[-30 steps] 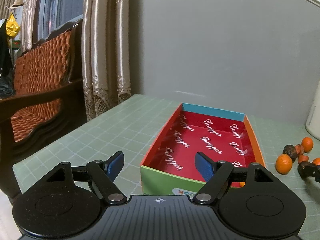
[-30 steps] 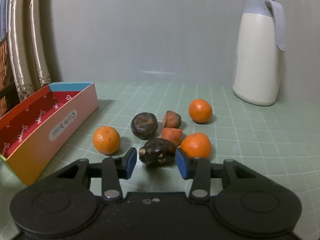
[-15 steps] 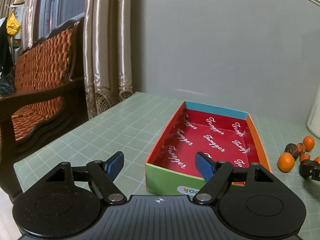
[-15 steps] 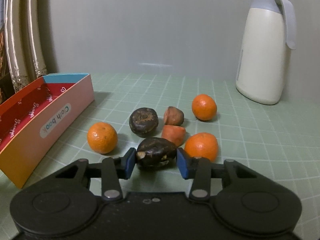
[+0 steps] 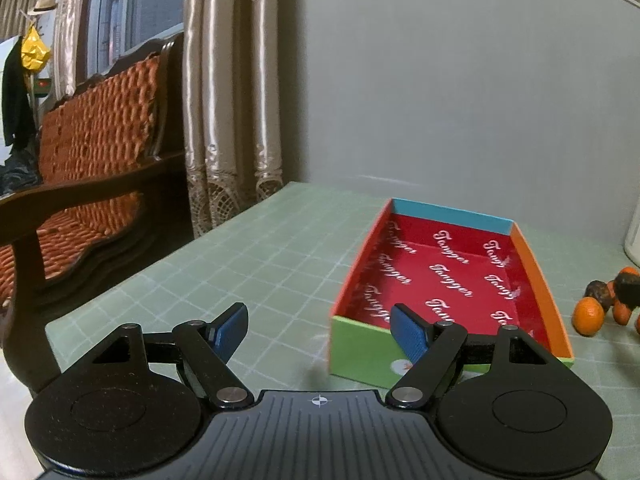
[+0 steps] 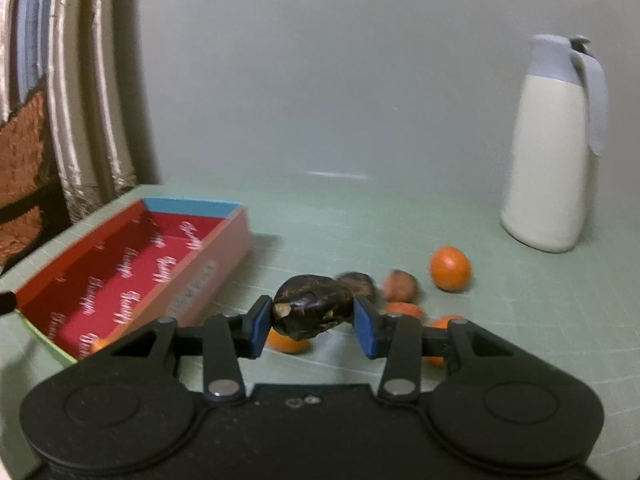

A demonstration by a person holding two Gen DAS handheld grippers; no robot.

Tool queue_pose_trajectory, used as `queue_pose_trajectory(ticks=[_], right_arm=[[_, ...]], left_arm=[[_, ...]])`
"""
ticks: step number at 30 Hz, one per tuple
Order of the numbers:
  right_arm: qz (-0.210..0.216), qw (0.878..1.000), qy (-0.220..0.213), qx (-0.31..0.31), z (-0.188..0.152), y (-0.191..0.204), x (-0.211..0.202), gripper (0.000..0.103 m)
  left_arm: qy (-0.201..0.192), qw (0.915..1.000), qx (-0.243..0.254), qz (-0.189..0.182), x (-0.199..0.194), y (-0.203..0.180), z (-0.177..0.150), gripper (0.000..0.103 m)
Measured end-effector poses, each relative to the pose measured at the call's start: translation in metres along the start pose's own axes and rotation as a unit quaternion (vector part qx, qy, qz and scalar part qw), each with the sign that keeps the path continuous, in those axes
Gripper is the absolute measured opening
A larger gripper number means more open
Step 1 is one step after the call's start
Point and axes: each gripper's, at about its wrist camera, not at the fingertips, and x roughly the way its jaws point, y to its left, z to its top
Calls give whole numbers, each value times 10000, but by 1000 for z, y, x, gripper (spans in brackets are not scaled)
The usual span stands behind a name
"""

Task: Organize fruits
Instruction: 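Carry the chestnut with the right gripper into the red box and release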

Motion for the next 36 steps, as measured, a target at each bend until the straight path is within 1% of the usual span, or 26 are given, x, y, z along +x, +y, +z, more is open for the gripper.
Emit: queue_pose_trajectory(ticks=[5, 10, 13, 17, 23, 28, 31, 36], right_arm=[[428, 9986, -297, -120, 6, 30, -7, 42], [853, 9941, -571, -344, 9, 65, -12, 42], [1038, 9921, -513, -485, 6, 85, -8, 42], [1153, 9905, -391, -641, 2, 104, 2, 42], [1136, 9907, -193, -728, -1, 109, 11, 43], [1090, 9910, -418, -659, -2, 102, -2, 43], [1037, 9916, -448, -627, 1, 93, -5, 44], [775, 9941, -608, -455, 4, 68, -15, 44]], left_arm=[[12, 10000, -34, 37, 0, 12, -2, 78], [9, 9999, -113, 35, 0, 23, -3, 78], [-4, 9999, -107, 47, 0, 26, -3, 78], [32, 9999, -115, 78, 2, 30, -4, 78], [59, 9999, -114, 106, 4, 33, -4, 78], [45, 9999, -73, 75, 3, 29, -4, 78], [36, 10000, -46, 57, 1, 26, -3, 78], [6, 10000, -14, -9, -2, 16, -2, 78]])
